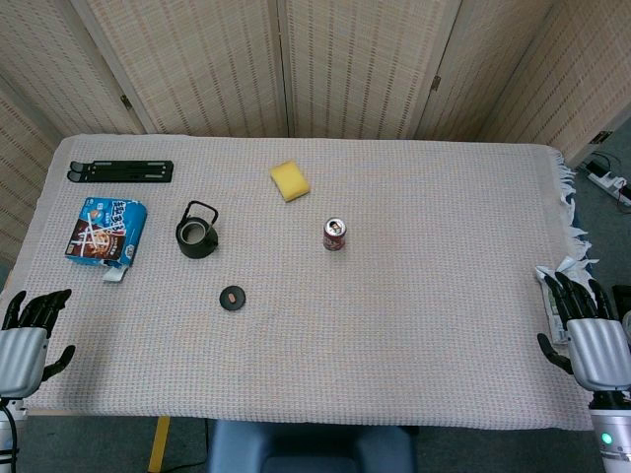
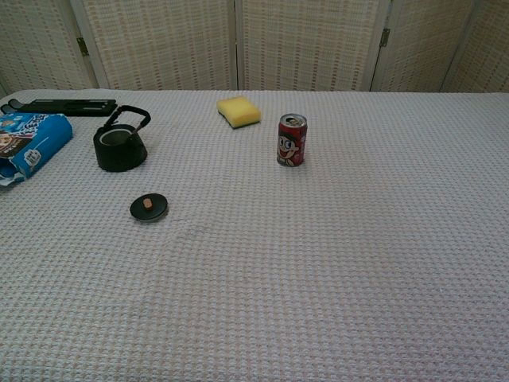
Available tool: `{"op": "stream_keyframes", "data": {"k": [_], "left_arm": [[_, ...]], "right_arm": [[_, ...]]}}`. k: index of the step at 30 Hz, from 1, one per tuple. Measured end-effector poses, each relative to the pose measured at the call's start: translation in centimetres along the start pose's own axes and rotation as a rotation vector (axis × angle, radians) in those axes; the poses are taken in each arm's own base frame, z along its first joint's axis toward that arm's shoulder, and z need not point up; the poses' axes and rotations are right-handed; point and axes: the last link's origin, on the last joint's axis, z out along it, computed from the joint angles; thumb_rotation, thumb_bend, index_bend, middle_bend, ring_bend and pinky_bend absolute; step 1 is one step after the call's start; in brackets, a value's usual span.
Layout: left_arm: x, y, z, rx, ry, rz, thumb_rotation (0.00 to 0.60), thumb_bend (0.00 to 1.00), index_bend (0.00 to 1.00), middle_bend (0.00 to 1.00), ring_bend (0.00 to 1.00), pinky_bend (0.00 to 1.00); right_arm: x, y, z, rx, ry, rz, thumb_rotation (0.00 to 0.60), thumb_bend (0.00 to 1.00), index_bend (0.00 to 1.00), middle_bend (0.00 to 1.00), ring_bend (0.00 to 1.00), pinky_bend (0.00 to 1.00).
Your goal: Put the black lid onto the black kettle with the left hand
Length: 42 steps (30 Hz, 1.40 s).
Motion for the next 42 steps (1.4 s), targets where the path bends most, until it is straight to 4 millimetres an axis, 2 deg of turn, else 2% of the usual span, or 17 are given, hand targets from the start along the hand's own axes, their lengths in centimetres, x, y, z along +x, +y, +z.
{"op": "stream_keyframes", "data": {"k": [10, 14, 17, 20, 25, 27, 33, 36, 42], "left_arm": [[0.0, 0.2, 0.4, -0.022, 0.007, 0.002, 0.600, 0.24, 0.10, 0.11, 0.13, 0.01], [0.1, 0.6, 0.7, -0.047, 0.016, 0.003, 0.600, 0.24, 0.11, 0.12, 0.16, 0.05], [0.3, 1.0, 1.2, -0.079, 0.027, 0.002, 0.600, 0.24, 0.13, 0.14, 0.20, 0.11], [0.6, 1.6, 1.9, -0.120, 0.032, 0.006, 0.600, 0.24, 0.15, 0.17, 0.28, 0.22], [1.2, 3.0, 3.8, -0.214, 0.023, 0.002, 0.600, 0.24, 0.20, 0.21, 0.50, 0.56], [1.4, 3.6, 4.6, -0.253, 0.019, 0.012, 0.600, 0.24, 0.21, 0.22, 0.55, 0.62], [1.4, 6.5, 7.3, -0.394, -0.008, 0.039, 0.600, 0.24, 0.22, 0.24, 0.67, 0.74], [1.0, 7.8, 8.5, -0.450, -0.042, 0.051, 0.600, 0.24, 0.18, 0.22, 0.68, 0.78], [-0.2, 10.9, 10.7, -0.552, -0.128, 0.103, 0.600, 0.24, 0.15, 0.16, 0.68, 0.78]], "right_arm": [[0.0, 0.1, -0.3, -0.004, 0.001, 0.004, 0.600, 0.35, 0.00, 0.09, 0.13, 0.00], [0.2, 0.2, -0.5, -0.006, 0.013, 0.004, 0.600, 0.35, 0.00, 0.09, 0.13, 0.00], [0.4, 0.3, -0.6, -0.009, 0.024, 0.003, 0.600, 0.35, 0.00, 0.09, 0.13, 0.00], [0.8, 0.4, -0.7, -0.011, 0.035, 0.000, 0.600, 0.35, 0.00, 0.09, 0.13, 0.00], [1.1, 0.3, -0.7, 0.000, 0.045, -0.004, 0.600, 0.35, 0.00, 0.09, 0.13, 0.00], [1.2, 0.3, -0.7, 0.003, 0.047, -0.004, 0.600, 0.35, 0.00, 0.09, 0.13, 0.00], [1.3, 0.4, -1.0, 0.003, 0.047, -0.003, 0.600, 0.35, 0.00, 0.09, 0.13, 0.00], [1.3, 0.4, -1.1, 0.001, 0.047, -0.003, 0.600, 0.35, 0.00, 0.09, 0.13, 0.00], [1.5, 0.5, -1.2, -0.003, 0.047, -0.008, 0.600, 0.35, 0.00, 0.09, 0.13, 0.00]]}}
